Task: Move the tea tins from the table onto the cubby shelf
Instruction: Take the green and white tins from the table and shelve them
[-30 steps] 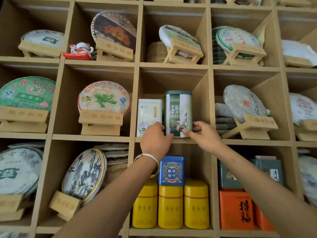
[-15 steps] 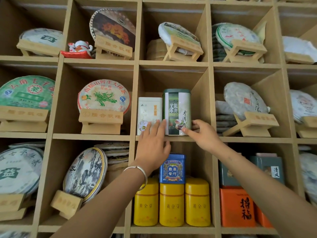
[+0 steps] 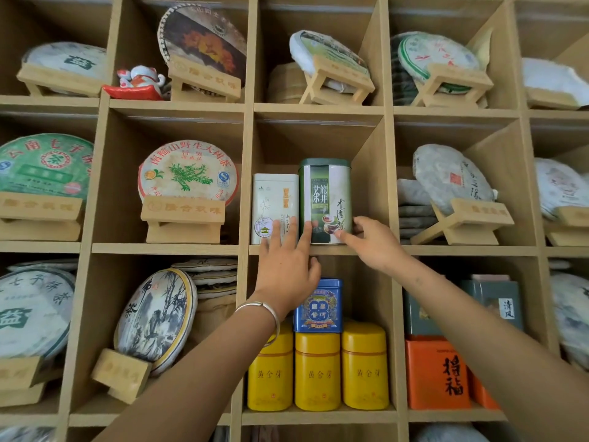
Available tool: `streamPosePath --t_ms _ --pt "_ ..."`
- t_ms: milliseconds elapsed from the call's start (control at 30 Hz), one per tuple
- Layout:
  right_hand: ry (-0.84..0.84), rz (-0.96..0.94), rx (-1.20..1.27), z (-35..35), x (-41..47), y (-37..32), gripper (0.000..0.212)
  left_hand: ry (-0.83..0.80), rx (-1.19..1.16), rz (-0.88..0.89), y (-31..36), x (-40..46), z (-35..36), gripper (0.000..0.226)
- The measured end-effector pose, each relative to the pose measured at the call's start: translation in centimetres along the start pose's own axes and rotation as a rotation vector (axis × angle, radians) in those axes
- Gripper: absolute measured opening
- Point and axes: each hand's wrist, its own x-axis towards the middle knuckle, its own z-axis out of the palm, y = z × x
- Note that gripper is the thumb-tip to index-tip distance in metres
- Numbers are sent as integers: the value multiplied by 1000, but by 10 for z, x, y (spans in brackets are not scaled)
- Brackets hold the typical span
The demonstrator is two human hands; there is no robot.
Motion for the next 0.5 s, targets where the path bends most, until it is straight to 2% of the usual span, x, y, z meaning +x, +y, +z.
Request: streamPosePath --t_ms 500 --pt "79 6 -84 8 -5 -7 44 -7 18 39 -2 0 2 71"
